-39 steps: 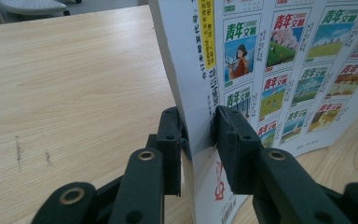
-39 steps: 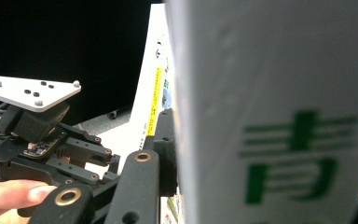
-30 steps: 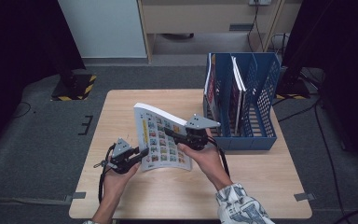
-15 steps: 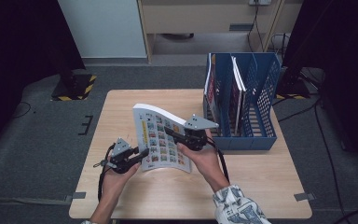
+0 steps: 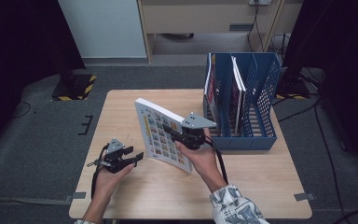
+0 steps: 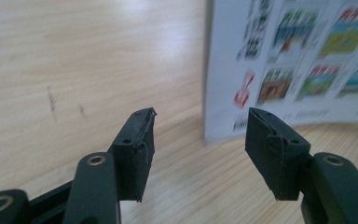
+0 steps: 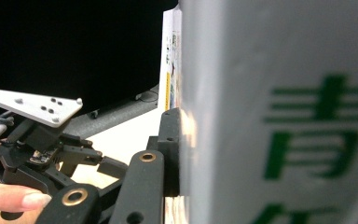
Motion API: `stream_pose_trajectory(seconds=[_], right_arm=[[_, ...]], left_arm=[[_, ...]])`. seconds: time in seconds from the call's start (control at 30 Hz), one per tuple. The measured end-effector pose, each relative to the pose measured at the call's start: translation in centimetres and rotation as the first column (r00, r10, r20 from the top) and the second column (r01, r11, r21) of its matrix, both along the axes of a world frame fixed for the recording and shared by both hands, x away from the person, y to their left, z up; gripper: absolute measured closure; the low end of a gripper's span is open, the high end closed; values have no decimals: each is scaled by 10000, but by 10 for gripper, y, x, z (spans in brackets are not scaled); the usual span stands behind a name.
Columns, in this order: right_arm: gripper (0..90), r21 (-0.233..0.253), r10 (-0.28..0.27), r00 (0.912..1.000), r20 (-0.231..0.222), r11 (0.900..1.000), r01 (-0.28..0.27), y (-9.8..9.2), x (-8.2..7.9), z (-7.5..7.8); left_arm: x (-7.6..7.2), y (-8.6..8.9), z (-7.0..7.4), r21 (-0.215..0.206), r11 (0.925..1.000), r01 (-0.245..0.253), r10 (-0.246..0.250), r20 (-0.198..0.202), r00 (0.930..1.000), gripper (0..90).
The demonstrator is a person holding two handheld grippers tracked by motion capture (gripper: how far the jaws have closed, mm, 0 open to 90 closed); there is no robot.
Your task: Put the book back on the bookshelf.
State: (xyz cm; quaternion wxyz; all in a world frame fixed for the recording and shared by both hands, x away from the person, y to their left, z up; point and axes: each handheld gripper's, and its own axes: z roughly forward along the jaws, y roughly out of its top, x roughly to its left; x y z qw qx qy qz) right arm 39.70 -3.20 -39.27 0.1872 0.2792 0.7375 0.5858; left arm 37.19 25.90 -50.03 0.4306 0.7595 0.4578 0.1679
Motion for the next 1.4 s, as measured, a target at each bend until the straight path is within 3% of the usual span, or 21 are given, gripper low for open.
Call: stream_pose_trajectory(seconds=[0.13,0.33,0.57,0.73,1.4], right_arm=[[738,-34,-137,9999,62,9999,137,-1,2,4],[738,-103,-352,9993,113,9993,353,-2,4,7],[738,7,-636,9976,281,9980,636,-3,4,11],[738,93,-722,9968,331,9974,719,-3,4,16],[739,-25,-975,9948,292,9952,977,-16,4,22]], left_arm=[[3,6,-7,-66,9997,-222,219,-430,9988,401],[3,6,-8,-19,9997,-242,241,-497,9985,384],[5,10,-16,366,9970,-683,715,-939,9930,347],[7,9,-19,759,9947,-695,767,-975,9923,316],[10,10,-27,1167,9907,-705,846,-1204,9891,280]])
